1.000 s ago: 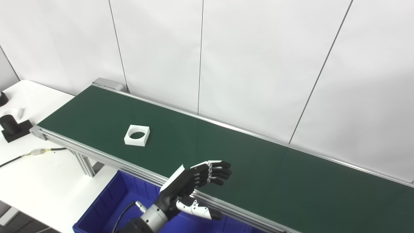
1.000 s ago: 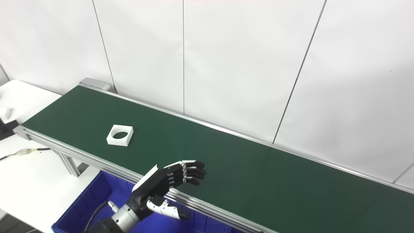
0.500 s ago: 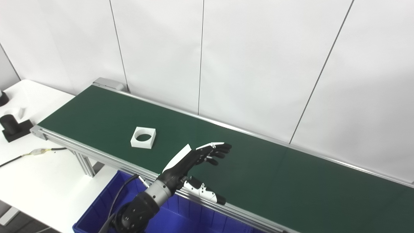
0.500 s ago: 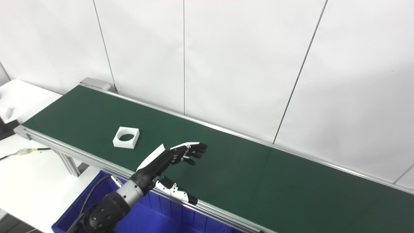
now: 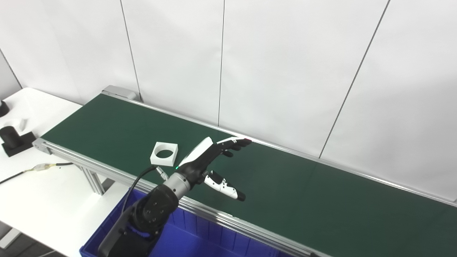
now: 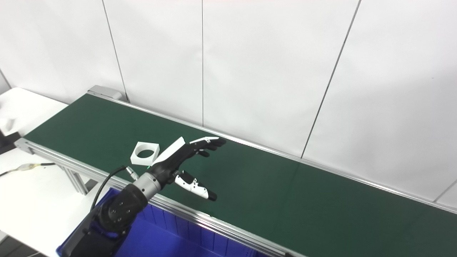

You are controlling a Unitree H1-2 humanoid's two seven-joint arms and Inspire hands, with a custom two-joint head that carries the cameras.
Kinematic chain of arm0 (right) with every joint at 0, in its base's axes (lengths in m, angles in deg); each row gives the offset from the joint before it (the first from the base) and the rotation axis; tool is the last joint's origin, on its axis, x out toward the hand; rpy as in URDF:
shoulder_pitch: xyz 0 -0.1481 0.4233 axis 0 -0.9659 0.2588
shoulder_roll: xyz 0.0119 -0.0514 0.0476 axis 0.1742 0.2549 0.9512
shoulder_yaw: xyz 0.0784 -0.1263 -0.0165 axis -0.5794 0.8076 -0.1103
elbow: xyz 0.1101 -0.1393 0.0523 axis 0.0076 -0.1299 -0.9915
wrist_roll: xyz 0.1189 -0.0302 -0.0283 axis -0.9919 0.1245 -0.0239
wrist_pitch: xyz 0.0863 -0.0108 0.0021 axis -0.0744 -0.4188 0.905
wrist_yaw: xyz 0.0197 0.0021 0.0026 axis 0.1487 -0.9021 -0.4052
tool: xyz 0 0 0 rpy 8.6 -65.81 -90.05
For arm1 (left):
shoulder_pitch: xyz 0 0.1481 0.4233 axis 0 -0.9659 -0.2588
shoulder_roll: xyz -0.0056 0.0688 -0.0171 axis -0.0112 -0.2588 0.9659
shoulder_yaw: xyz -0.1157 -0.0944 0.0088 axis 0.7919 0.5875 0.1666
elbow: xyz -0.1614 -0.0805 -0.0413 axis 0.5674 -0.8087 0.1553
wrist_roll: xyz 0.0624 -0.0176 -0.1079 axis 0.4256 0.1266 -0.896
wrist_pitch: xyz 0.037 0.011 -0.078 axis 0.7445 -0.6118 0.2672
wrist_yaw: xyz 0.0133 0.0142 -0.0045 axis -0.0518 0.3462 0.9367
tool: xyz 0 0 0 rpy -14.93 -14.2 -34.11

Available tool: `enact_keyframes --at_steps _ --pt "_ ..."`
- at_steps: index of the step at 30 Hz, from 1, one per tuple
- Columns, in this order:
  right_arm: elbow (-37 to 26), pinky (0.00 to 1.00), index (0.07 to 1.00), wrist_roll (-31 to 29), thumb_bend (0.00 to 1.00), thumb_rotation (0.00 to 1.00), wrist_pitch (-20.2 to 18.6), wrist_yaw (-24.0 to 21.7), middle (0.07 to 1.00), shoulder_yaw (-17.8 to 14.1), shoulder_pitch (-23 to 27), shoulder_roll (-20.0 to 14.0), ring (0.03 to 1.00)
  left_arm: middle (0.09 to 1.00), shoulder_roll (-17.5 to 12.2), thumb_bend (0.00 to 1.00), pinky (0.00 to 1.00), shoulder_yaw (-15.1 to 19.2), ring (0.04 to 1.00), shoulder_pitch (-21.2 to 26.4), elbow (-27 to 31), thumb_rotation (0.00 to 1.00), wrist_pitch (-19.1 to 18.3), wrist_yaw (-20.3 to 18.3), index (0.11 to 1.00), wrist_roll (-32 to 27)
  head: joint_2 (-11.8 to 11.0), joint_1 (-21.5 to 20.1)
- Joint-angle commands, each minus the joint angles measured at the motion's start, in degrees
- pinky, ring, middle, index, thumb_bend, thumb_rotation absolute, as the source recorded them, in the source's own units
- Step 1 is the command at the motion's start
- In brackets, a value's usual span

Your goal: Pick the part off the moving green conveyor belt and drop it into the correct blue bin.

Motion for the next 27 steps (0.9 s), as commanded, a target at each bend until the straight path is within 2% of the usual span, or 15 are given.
enact_keyframes --at_steps 1,15,27 --pt "-0.5 0.73 0.909 0.3 0.59 0.29 2.7 0.5 0.851 0.1 0.9 0.5 0.795 0.882 -1.3 0.86 0.82 -0.3 0.869 3.1 -0.2 0.01 0.8 0.2 0.852 1.1 0.1 0.0" --pt "-0.7 0.73 0.913 0.5 0.59 0.28 2.7 0.8 0.851 0.3 0.5 1.1 0.795 0.913 -6.6 0.85 0.79 -1.4 0.914 9.7 -6.7 0.00 -4.7 -0.8 0.859 7.9 -0.1 0.0" --pt "-0.4 0.72 0.912 0.9 0.59 0.29 2.8 1.8 0.845 1.2 0.8 1.2 0.788 0.926 -11.5 0.85 0.81 -2.3 0.919 14.4 -16.5 0.00 -4.5 0.4 0.881 13.0 -0.2 -0.3"
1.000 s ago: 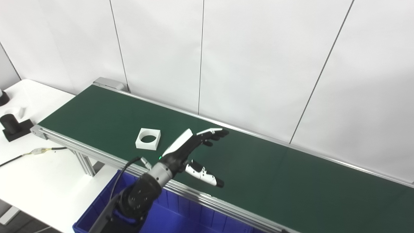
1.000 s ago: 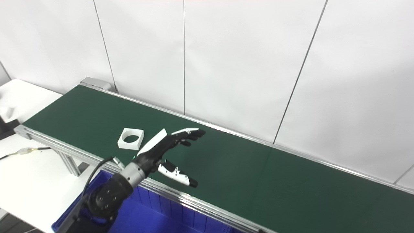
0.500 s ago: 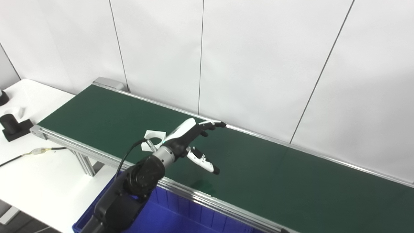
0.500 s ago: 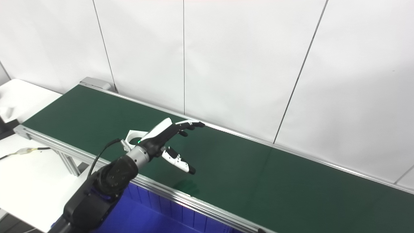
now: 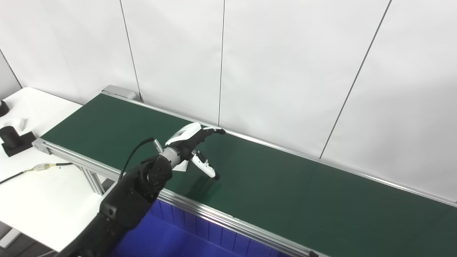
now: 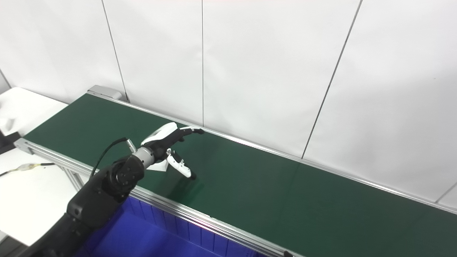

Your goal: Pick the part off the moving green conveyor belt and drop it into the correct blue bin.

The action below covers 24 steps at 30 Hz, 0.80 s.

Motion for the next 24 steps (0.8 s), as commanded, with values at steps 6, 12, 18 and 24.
enact_keyframes --at_steps 6,12,18,24 --pt "-1.1 0.73 0.912 -0.4 0.59 0.28 2.3 0.2 0.848 0.4 0.4 0.7 0.788 0.918 -4.8 0.86 0.84 0.2 0.917 4.5 -4.2 0.00 2.7 3.1 0.875 1.8 0.0 -0.3" --pt "-1.3 0.73 0.907 -0.3 0.60 0.30 2.3 0.4 0.848 0.4 0.1 1.0 0.788 0.910 -5.5 0.87 0.83 0.0 0.891 4.5 -9.2 0.00 5.5 7.9 0.866 3.5 0.2 -0.6" --pt "-1.5 0.72 0.906 -0.4 0.61 0.31 2.4 0.5 0.848 0.7 0.1 0.9 0.786 0.910 -5.6 0.88 0.84 -0.5 0.897 4.4 -11.0 0.00 5.6 8.8 0.872 3.7 0.2 -0.6" --pt "-1.7 0.72 0.906 -0.4 0.61 0.31 2.3 0.5 0.849 0.6 -0.2 0.8 0.788 0.909 -5.1 0.90 0.81 -2.5 0.889 3.7 -9.7 0.00 4.5 8.0 0.867 5.5 0.6 -0.8"
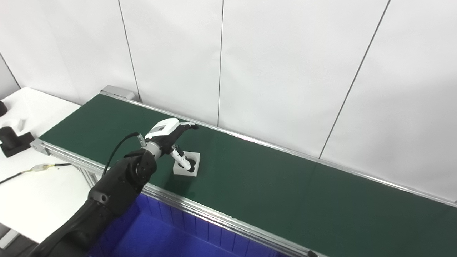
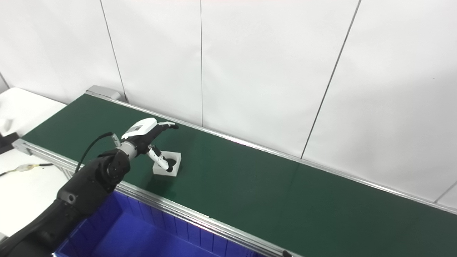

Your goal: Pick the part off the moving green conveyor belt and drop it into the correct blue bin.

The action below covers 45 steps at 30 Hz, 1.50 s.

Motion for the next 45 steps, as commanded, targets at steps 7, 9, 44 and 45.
enact_keyframes --at_steps 7,9,44,45 --pt "-2.0 0.72 0.904 0.1 0.61 0.31 2.2 0.1 0.846 0.2 -0.1 0.4 0.787 0.912 0.1 0.90 0.87 -3.4 0.911 1.3 2.1 0.00 -0.6 -1.0 0.871 2.0 0.2 -0.4" --pt "-2.0 0.72 0.902 0.2 0.61 0.31 2.3 0.2 0.844 0.2 -0.1 0.4 0.785 0.912 0.7 0.90 0.86 -4.3 0.904 1.2 2.1 0.00 -0.8 -1.2 0.873 2.3 0.2 -0.4" --pt "-3.6 0.71 0.903 1.3 0.62 0.33 1.7 0.1 0.845 0.1 -1.3 0.4 0.783 0.917 -0.2 0.87 0.87 -8.4 0.905 9.4 -5.5 0.00 0.4 -5.1 0.868 2.4 1.4 -1.4" --pt "-3.8 0.71 0.902 1.3 0.62 0.33 1.7 0.1 0.844 0.1 -1.4 0.4 0.782 0.917 -0.2 0.86 0.87 -8.4 0.905 9.4 -5.3 0.00 0.3 -5.2 0.867 2.5 1.5 -1.6"
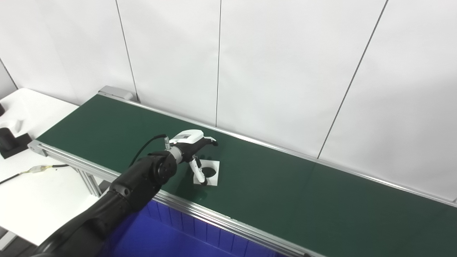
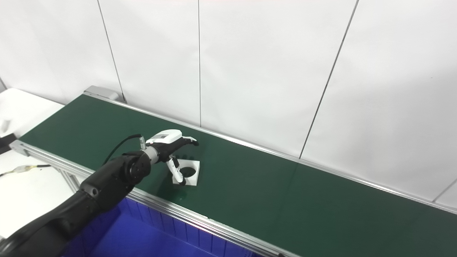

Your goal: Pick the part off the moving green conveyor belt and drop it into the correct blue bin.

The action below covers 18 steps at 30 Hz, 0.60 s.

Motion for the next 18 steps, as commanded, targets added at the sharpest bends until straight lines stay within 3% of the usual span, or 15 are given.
enact_keyframes --at_steps 1,7,11,18 --pt "-2.0 0.71 0.901 0.1 0.62 0.33 1.8 0.0 0.843 -0.1 0.0 0.3 0.781 0.916 -1.4 0.86 0.87 0.4 0.905 2.8 0.9 0.00 0.1 0.6 0.866 0.7 0.2 -0.2" --pt "-2.5 0.72 0.902 0.0 0.63 0.34 1.7 -0.1 0.843 0.0 -0.4 0.2 0.783 0.876 0.2 0.84 0.83 -0.8 0.848 2.1 -1.2 0.00 0.9 3.4 0.842 2.0 0.5 -0.5" --pt "-2.9 0.72 0.905 -0.4 0.63 0.35 1.7 -0.4 0.846 0.0 -0.7 0.2 0.785 0.781 0.7 0.84 0.77 -1.9 0.775 1.2 -0.8 0.00 1.6 3.5 0.790 2.1 0.8 -0.6" --pt "-3.4 0.72 0.903 -0.2 0.64 0.36 1.5 -0.3 0.843 -0.2 -0.9 0.3 0.783 0.823 1.2 0.89 0.77 -6.5 0.800 -1.5 2.0 0.02 2.0 0.8 0.823 4.5 1.4 -1.4"
